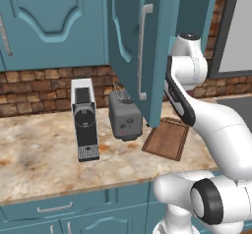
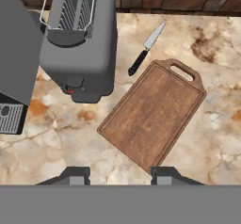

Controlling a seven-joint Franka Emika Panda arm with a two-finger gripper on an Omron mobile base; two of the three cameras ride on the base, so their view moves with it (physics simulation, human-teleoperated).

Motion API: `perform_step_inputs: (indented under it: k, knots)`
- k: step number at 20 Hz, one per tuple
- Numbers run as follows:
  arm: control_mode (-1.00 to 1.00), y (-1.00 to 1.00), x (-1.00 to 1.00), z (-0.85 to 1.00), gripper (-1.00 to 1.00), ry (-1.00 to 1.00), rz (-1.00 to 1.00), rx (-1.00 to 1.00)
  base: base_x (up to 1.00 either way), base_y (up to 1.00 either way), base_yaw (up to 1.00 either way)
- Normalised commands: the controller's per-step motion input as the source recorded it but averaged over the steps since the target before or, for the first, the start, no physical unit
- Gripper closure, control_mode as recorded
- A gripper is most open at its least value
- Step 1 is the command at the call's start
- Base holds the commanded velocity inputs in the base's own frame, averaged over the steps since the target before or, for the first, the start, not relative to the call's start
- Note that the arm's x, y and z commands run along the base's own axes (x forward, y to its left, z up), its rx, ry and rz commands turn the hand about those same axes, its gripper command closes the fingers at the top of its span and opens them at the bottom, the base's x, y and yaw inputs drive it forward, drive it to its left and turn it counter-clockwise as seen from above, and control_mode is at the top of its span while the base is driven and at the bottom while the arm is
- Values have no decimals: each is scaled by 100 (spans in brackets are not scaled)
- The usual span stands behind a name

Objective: Pick the bread, place it on the cutting board, pick the jam, place it on the counter, and close the cabinet.

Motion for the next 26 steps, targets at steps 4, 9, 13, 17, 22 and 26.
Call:
perform_step_inputs:
  k: [4, 9, 13, 17, 22, 26]
  knots:
    - [-100, 0, 0, 0, -100, -9, 0, 0, 0, 0, 0]
    - [-100, 0, -3, 9, -100, -24, 0, 0, 0, 0, 0]
    - [-100, 0, -10, 19, -100, -26, 0, 0, 0, 0, 0]
    - [-100, 0, -4, 24, -100, -22, 0, 0, 0, 0, 0]
    - [-100, -1, 0, 30, -100, -15, 0, 0, 0, 0, 0]
    - [-100, -5, 0, 34, -100, -14, 0, 2, 0, 0, 0]
